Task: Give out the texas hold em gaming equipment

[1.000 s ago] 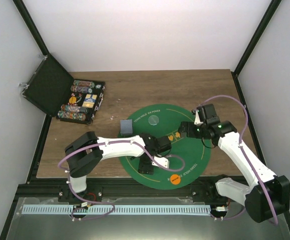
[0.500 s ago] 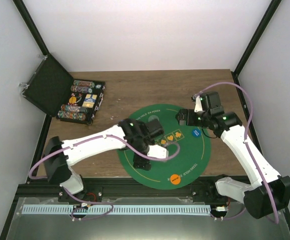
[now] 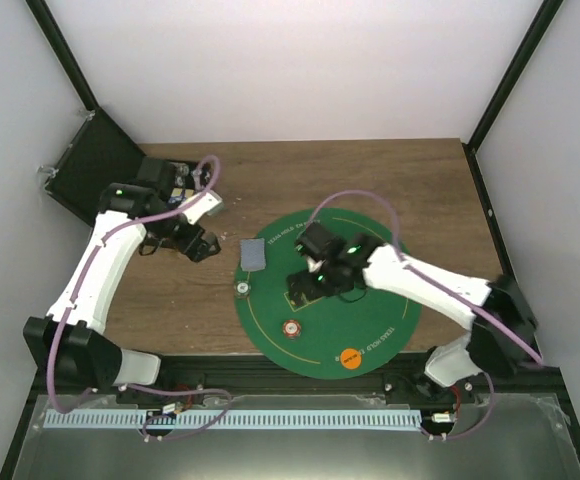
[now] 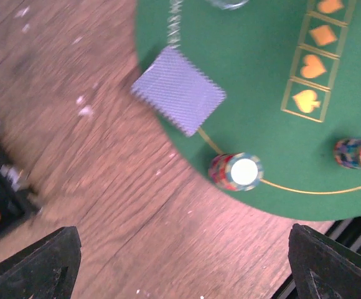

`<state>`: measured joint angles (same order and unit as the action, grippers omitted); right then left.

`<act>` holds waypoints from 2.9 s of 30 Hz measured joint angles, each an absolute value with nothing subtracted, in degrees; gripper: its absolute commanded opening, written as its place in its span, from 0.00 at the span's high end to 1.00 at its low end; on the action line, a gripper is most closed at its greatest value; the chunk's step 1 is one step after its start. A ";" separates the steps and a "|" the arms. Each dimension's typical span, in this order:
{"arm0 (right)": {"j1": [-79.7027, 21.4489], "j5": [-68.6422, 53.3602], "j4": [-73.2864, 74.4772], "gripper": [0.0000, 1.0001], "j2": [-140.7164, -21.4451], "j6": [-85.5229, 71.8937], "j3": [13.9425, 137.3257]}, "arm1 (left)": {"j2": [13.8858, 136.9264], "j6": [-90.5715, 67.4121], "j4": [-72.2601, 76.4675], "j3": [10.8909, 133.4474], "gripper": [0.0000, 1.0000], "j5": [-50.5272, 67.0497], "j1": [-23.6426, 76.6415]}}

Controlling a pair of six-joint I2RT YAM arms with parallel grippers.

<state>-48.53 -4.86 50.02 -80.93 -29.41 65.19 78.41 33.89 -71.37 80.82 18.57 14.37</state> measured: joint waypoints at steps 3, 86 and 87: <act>-56.64 -4.56 51.59 0.00 -87.88 -31.83 66.28 | 78.94 33.12 -71.16 79.15 0.08 19.05 7.94; -18.94 8.21 40.12 0.70 -105.56 -13.89 66.87 | 79.53 32.80 -70.81 84.01 0.08 21.69 5.98; -18.02 8.10 39.68 0.70 -106.19 -13.23 67.61 | 79.53 32.82 -70.81 84.01 0.08 21.69 5.98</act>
<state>-18.02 8.10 39.68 -106.19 -13.23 67.61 79.53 32.82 -70.81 84.01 21.69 5.98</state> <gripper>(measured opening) 0.434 0.919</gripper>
